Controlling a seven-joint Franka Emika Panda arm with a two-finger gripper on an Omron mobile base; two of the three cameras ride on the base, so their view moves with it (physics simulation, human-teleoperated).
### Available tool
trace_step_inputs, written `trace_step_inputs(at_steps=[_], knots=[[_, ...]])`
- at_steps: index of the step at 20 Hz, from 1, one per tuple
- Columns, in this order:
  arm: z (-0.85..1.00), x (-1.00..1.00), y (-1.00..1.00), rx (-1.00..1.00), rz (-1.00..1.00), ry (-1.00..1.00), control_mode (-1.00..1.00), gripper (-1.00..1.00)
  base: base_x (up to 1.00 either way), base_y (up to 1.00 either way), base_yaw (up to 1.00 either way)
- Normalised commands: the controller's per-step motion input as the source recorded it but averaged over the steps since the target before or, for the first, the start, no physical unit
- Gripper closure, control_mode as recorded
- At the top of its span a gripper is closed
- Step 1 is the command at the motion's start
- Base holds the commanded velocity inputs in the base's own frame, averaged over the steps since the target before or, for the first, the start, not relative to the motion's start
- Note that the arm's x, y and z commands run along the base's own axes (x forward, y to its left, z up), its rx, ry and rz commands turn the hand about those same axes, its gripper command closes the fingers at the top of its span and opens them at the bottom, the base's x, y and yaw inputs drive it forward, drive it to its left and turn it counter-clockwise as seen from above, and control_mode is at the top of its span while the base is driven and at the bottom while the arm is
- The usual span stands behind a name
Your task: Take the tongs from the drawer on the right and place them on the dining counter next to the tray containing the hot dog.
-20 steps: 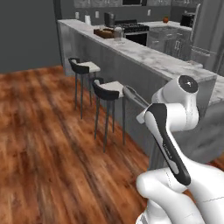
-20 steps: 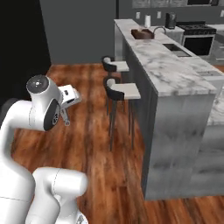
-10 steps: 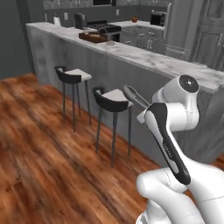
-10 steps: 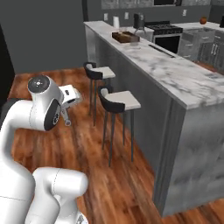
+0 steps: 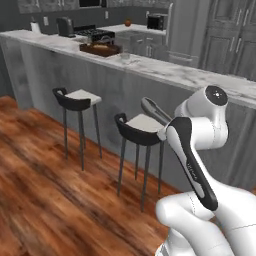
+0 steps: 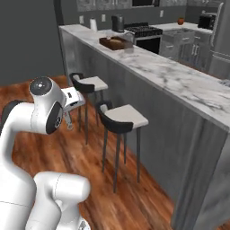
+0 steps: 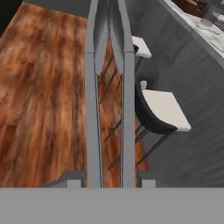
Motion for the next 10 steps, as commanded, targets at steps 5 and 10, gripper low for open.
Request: trace_step_inputs(at_steps=[5,10], knots=[[0.0,0.0,0.0,0.0,0.0,0.0,1.0,1.0,0.84,1.0,-0.3],[0.0,0.0,0.0,0.0,0.0,0.0,1.0,1.0,0.77,1.0,-0.3]])
